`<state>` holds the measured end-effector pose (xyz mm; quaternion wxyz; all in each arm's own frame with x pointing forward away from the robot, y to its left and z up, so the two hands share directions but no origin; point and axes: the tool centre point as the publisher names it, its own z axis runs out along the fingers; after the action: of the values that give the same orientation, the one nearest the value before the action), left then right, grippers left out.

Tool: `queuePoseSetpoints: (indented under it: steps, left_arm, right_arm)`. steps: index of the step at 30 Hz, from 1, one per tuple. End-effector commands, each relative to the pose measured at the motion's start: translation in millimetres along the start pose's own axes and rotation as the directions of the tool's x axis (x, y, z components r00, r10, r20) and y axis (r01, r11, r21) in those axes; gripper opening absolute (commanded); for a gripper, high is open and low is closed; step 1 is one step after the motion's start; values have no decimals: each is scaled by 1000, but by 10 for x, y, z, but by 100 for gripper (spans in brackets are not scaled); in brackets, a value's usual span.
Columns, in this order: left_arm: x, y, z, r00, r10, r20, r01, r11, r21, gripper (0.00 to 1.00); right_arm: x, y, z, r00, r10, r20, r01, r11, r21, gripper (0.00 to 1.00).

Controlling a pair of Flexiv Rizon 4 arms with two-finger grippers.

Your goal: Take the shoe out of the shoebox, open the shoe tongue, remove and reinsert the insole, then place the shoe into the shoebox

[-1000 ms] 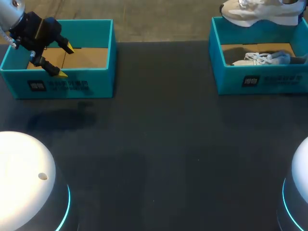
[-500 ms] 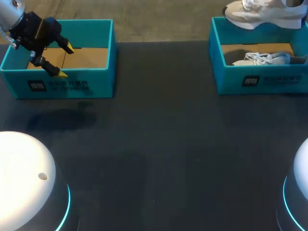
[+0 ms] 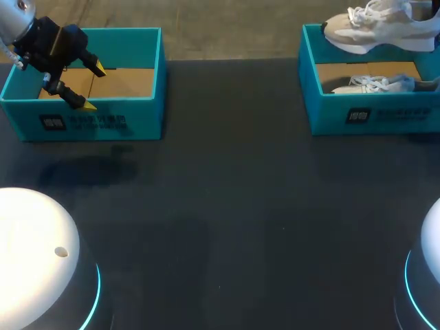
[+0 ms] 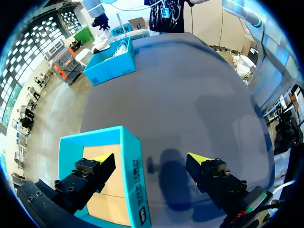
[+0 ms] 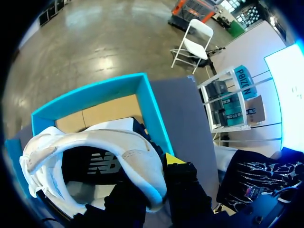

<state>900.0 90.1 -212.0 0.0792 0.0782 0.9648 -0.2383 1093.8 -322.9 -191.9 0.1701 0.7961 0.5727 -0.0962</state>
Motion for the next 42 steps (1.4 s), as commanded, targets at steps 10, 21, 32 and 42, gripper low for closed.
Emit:
queuePoseSetpoints:
  steps: [10, 21, 32, 42]
  left_arm:
    - [-1, 2, -7, 1000, 0, -2, 0, 1000, -3, 100]
    - [-1, 2, -7, 1000, 0, -2, 0, 1000, -3, 100]
    - [-1, 2, -7, 1000, 0, -2, 0, 1000, -3, 100]
    - [-1, 2, -7, 1000, 0, -2, 0, 1000, -3, 100]
  right_arm:
    - [1, -200, 151, 1000, -29, 10, 29, 999, -17, 0]
    - [-17, -230, 277, 999, -33, 30, 33, 999, -7, 0]
    - [-51, -208, 388, 998, -47, 49, 48, 999, -13, 0]
    - [-63, -187, 483, 996, -65, 59, 66, 998, -11, 0]
